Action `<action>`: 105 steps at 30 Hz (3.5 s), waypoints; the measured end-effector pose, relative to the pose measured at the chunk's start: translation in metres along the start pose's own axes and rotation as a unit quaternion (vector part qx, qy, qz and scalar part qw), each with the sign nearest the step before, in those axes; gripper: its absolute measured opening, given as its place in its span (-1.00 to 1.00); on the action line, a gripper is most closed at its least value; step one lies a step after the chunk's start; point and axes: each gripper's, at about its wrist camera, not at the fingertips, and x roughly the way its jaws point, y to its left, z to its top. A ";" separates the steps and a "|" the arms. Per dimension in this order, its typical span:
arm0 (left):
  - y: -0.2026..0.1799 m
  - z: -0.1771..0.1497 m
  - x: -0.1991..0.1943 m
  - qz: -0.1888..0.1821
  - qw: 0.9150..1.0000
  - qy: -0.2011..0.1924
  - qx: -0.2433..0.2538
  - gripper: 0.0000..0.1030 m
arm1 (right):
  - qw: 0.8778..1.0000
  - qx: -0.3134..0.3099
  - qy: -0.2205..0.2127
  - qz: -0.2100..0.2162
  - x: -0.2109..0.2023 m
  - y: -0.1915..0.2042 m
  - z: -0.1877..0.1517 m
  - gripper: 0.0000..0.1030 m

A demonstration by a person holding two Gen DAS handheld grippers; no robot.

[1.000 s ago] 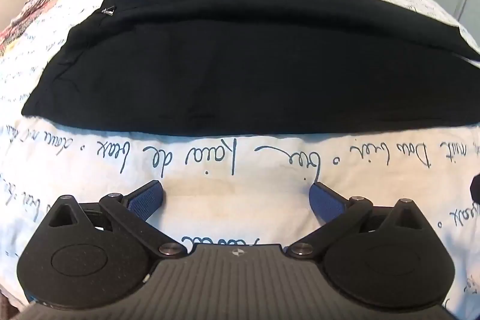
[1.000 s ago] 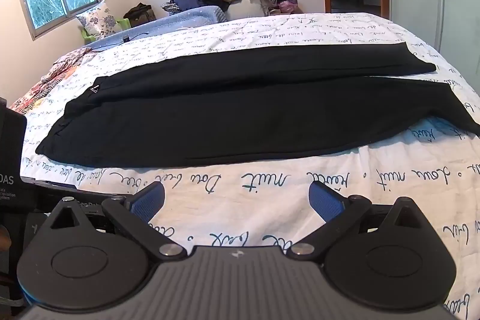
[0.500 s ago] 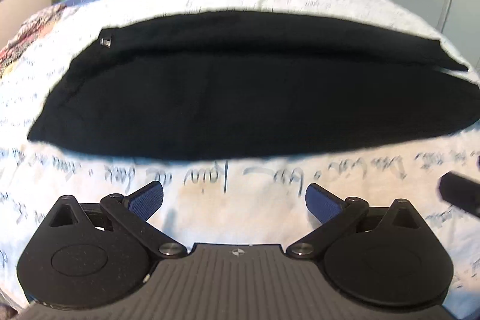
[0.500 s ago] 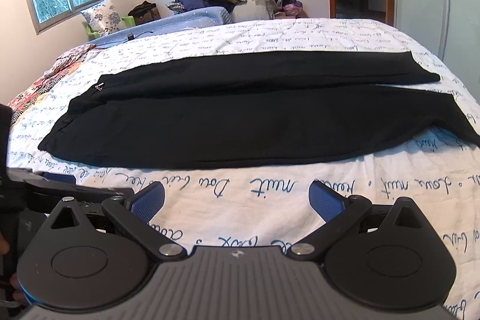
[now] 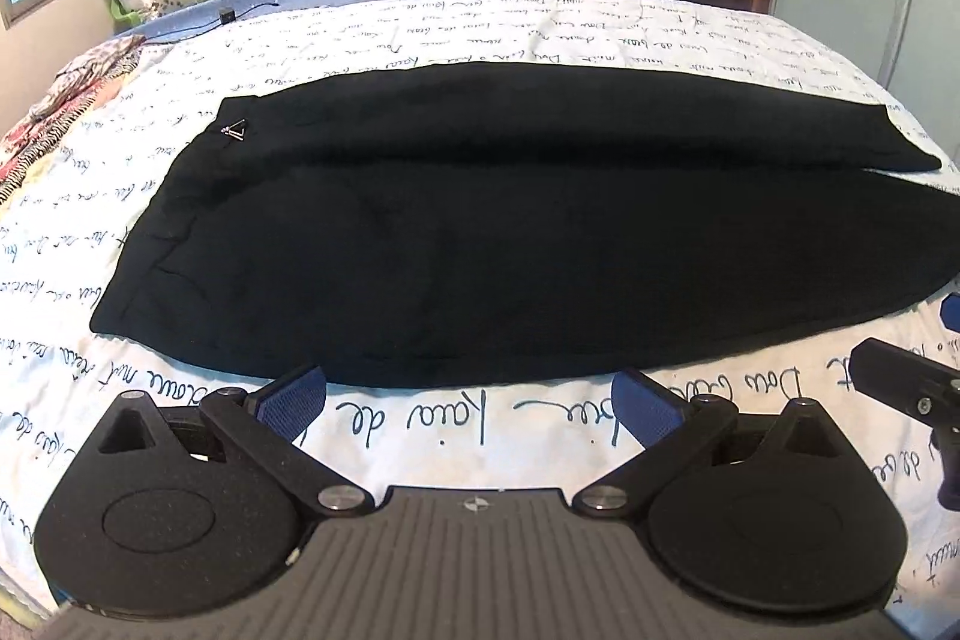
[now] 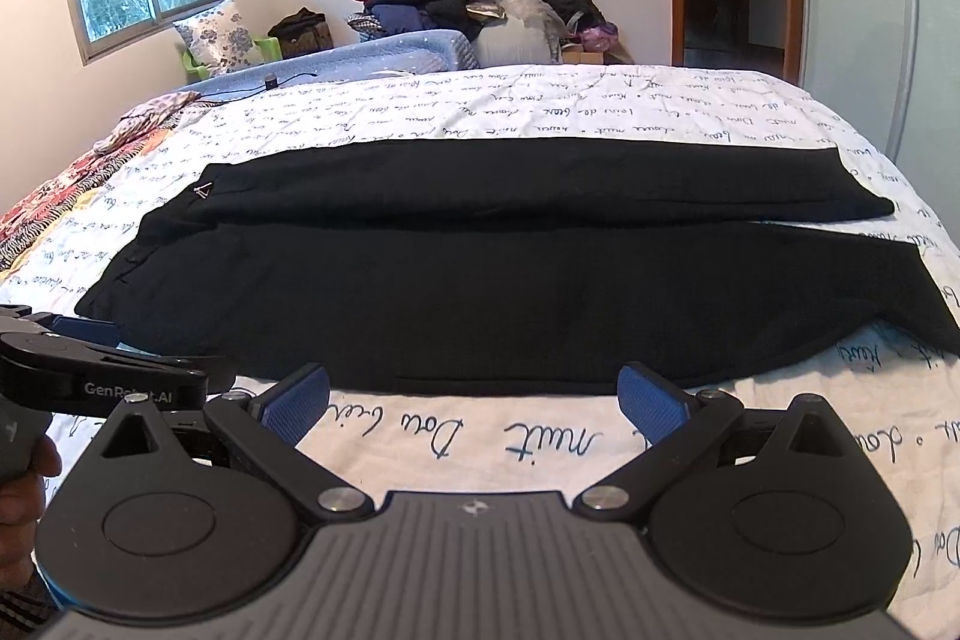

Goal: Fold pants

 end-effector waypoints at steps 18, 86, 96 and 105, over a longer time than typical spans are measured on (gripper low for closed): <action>0.029 0.055 0.032 0.032 0.999 -0.011 -0.014 0.99 | 0.999 -0.015 0.010 0.027 0.055 0.004 0.048 1.00; 0.336 0.194 0.294 -0.258 0.950 0.010 -0.174 -0.15 | 0.988 -0.125 0.063 0.070 0.210 0.044 0.149 1.00; 0.306 0.200 0.235 -0.199 0.974 -0.093 -0.051 -0.71 | 0.983 -0.139 0.056 0.103 0.219 0.035 0.156 1.00; 0.302 0.190 0.140 -0.248 0.943 -0.216 -0.041 -0.71 | 0.951 -0.226 0.067 0.201 0.278 0.002 0.227 1.00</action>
